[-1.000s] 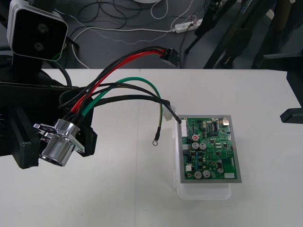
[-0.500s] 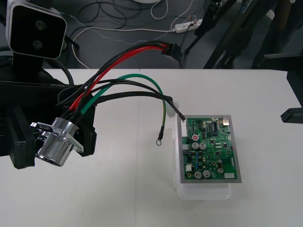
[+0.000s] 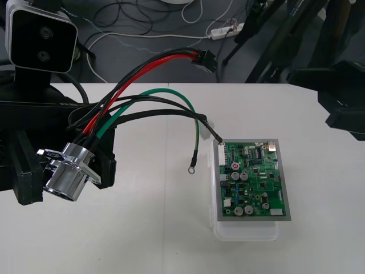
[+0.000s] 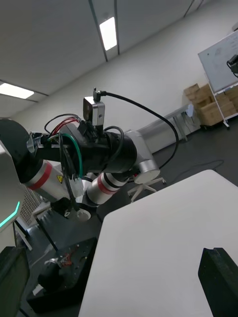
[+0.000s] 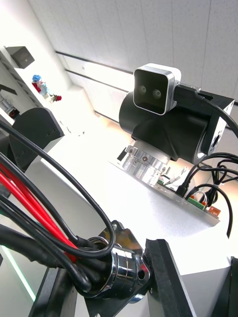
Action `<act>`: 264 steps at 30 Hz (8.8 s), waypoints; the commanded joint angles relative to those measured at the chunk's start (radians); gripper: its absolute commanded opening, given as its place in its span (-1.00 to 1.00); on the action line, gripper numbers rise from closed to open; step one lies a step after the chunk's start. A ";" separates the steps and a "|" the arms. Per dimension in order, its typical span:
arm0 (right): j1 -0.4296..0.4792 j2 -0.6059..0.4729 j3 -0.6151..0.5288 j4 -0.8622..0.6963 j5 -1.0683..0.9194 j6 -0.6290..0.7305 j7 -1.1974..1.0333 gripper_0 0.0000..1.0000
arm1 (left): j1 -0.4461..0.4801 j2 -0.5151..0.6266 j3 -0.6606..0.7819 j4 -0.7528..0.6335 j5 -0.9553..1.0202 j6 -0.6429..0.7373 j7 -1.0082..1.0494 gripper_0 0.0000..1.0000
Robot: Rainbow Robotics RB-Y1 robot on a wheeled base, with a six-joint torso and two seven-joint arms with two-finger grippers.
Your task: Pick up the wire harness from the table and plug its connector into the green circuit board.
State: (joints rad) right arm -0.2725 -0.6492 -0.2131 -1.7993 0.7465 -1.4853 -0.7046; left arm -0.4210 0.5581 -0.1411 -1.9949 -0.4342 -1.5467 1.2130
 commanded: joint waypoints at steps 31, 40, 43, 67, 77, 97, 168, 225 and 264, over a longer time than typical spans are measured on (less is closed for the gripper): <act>-0.197 0.293 0.241 0.150 -0.154 0.080 -0.081 1.00 | 0.025 -0.018 -0.014 -0.033 0.029 -0.024 -0.070 -1.00; -0.217 0.368 0.268 0.149 -0.136 0.109 -0.082 1.00 | 0.030 -0.017 -0.014 -0.039 0.048 -0.024 -0.067 -1.00; -0.224 0.372 0.294 0.149 -0.168 0.112 -0.078 1.00 | 0.030 -0.018 -0.014 -0.039 0.048 -0.024 -0.067 -1.00; -0.232 0.418 0.472 0.117 -0.322 0.145 -0.039 1.00 | 0.031 -0.027 -0.015 -0.041 0.028 -0.024 -0.061 -1.00; -0.232 0.418 0.482 0.080 -0.320 0.169 -0.029 1.00 | 0.031 -0.053 -0.014 -0.041 0.005 -0.024 -0.058 -1.00; -0.229 0.418 0.482 0.058 -0.322 0.183 -0.019 0.03 | 0.033 -0.053 -0.014 -0.041 0.003 -0.024 -0.055 -1.00; -0.228 0.266 0.465 0.058 -0.383 0.134 0.025 -1.00 | 0.041 0.232 0.278 0.100 -0.195 -0.024 -0.092 1.00; -0.050 -0.122 0.138 -0.417 0.065 0.448 0.082 -1.00 | 0.034 0.249 0.299 -0.084 -0.475 0.349 -0.214 1.00; 0.007 0.005 0.159 -0.563 0.275 0.579 0.162 -1.00 | -0.096 -0.175 0.186 -0.097 -0.624 0.375 -0.484 1.00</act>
State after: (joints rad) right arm -0.2713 -0.6807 -0.0772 -2.3298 1.0170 -0.9220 -0.5715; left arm -0.4635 0.4221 0.0929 -2.1306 -1.0870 -1.2247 0.8411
